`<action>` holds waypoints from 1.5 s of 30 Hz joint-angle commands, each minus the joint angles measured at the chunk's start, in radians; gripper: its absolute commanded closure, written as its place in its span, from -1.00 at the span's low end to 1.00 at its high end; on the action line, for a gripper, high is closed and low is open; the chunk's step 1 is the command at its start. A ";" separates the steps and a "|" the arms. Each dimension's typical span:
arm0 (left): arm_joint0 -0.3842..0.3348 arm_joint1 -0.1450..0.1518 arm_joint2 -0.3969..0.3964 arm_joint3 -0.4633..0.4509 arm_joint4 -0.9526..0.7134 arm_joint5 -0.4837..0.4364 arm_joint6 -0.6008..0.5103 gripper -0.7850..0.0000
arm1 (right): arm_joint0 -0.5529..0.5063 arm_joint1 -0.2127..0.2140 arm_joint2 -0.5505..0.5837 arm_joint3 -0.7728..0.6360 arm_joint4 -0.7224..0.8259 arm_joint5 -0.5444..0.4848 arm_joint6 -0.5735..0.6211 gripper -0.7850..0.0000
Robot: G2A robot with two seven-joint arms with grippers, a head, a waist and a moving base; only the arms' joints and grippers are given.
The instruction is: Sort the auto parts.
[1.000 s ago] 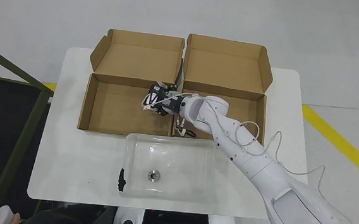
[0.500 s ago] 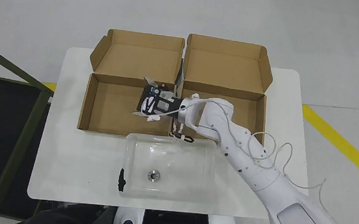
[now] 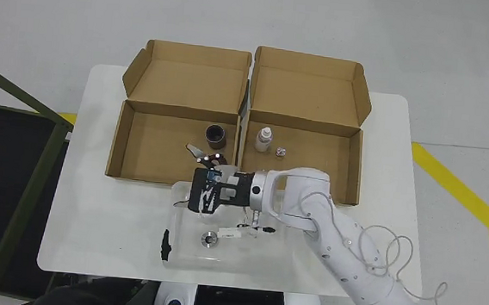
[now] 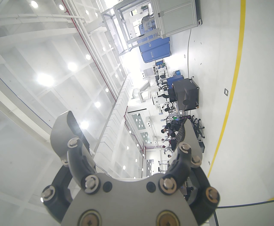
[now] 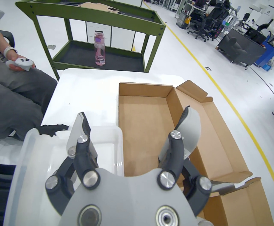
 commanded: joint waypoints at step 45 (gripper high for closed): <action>0.000 0.000 0.000 0.000 0.000 0.000 0.000 -1.00 | -0.195 0.074 -0.061 0.082 -0.298 -0.109 -0.050 -0.22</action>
